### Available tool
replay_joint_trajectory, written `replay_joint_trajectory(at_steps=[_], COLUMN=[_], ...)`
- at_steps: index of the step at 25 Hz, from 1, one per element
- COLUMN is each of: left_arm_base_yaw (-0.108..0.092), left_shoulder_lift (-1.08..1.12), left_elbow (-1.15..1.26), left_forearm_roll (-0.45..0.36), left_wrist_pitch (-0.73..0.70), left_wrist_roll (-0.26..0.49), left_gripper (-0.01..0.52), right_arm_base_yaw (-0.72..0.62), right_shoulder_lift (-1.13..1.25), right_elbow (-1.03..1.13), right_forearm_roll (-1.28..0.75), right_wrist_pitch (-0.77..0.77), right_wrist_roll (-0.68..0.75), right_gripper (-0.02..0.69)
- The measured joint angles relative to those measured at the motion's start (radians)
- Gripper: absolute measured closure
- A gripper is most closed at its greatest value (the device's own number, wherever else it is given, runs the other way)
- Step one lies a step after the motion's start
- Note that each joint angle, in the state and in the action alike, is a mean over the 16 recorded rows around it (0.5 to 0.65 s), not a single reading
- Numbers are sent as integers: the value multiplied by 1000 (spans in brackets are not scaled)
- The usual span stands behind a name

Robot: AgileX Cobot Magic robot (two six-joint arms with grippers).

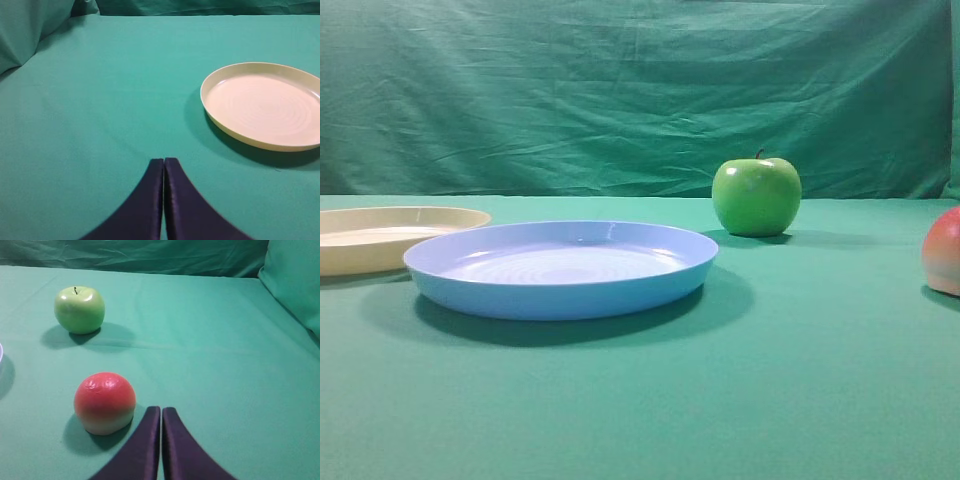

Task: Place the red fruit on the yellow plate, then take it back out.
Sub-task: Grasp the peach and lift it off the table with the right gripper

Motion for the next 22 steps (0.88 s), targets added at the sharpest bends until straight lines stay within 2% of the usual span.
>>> replay_joint_trajectory(at_steps=[22], left_arm_base_yaw=[0], left_shoulder_lift=[0], left_elbow=[0], left_forearm_roll=[0], left_wrist_pitch=[0], left_wrist_roll=[0], left_gripper=[514], right_arm_base_yaw=[0], right_shoulder_lift=[0], right_elbow=[0], right_forearm_roll=[4], right_wrist_pitch=[-3], right_wrist_roll=[-1], right_gripper=[665])
